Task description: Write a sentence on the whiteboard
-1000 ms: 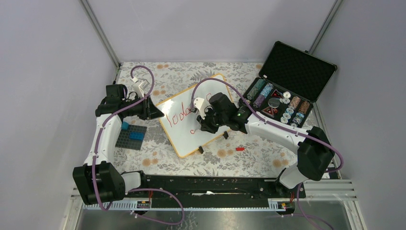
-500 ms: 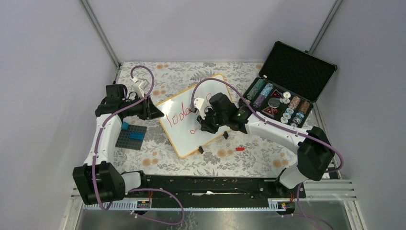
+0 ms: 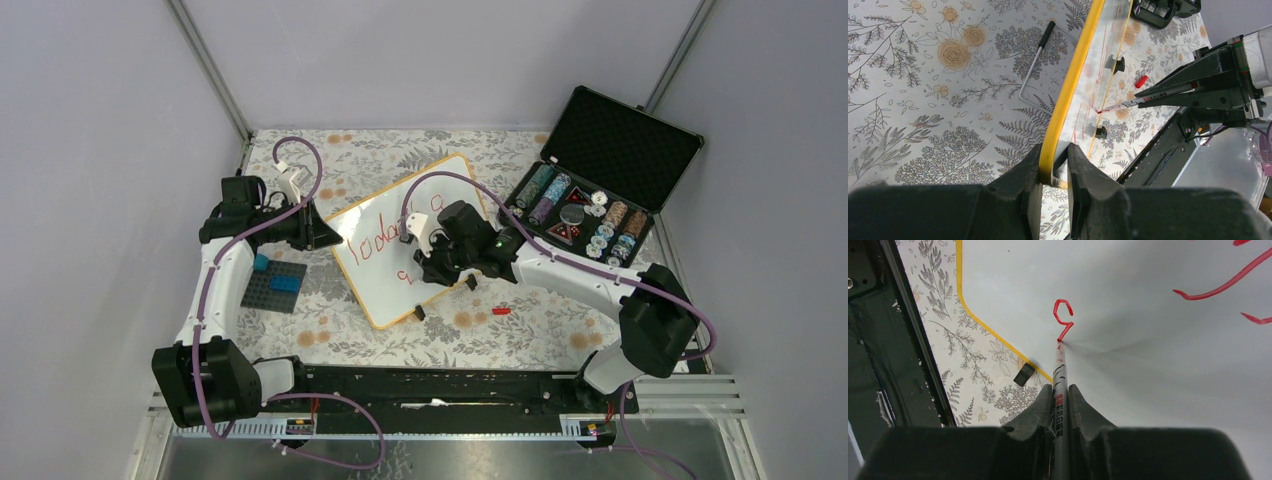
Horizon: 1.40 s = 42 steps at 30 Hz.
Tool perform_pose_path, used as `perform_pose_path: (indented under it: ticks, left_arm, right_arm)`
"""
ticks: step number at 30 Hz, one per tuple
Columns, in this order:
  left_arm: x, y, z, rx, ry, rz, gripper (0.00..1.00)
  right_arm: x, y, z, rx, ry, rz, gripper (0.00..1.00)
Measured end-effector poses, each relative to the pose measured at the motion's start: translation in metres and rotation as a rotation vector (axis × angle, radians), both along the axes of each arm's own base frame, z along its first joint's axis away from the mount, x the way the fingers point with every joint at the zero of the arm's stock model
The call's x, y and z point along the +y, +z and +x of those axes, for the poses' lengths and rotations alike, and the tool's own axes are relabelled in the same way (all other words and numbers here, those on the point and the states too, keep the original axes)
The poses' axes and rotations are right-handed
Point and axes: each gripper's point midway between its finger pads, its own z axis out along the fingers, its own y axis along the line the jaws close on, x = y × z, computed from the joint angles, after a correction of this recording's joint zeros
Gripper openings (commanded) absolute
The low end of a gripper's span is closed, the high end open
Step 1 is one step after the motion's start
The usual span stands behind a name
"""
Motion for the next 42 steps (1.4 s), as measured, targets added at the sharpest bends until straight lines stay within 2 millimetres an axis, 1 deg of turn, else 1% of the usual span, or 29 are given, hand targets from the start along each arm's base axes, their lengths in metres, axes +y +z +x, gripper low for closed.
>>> perform_pose_path:
  ticks: [10,21,24,27,32,34,39,42]
  left_arm:
    - [0.000,0.000,0.000,0.000,0.000,0.000,0.05]
    - [0.000,0.000,0.000,0.001,0.000,0.000,0.05]
    - [0.000,0.000,0.000,0.001,0.000,0.000,0.05]
    - [0.000,0.000,0.000,0.002,0.000,-0.001,0.05]
    - [0.000,0.000,0.000,0.002,0.000,-0.001,0.05]
    - [0.000,0.000,0.000,0.002,0.000,-0.001,0.05]
    - [0.000,0.000,0.000,0.002,0.000,-0.001,0.05]
    - [0.000,0.000,0.000,0.002,0.000,-0.001,0.05]
  right_arm:
    - [0.002,-0.006,-0.010,0.006,0.020,-0.014,0.00]
    - [0.011,-0.011,-0.023,0.024,0.053,-0.021,0.00]
    - [0.015,-0.005,-0.024,0.033,0.059,-0.003,0.00]
    - [0.020,0.006,-0.029,0.054,0.082,0.020,0.00]
    - [0.021,0.025,-0.035,0.078,0.107,0.059,0.00]
    - [0.018,0.030,-0.033,0.081,0.102,0.070,0.00]
    - [0.000,0.033,-0.011,0.087,0.035,0.072,0.00]
    - [-0.004,0.032,-0.007,0.084,0.021,0.068,0.00]
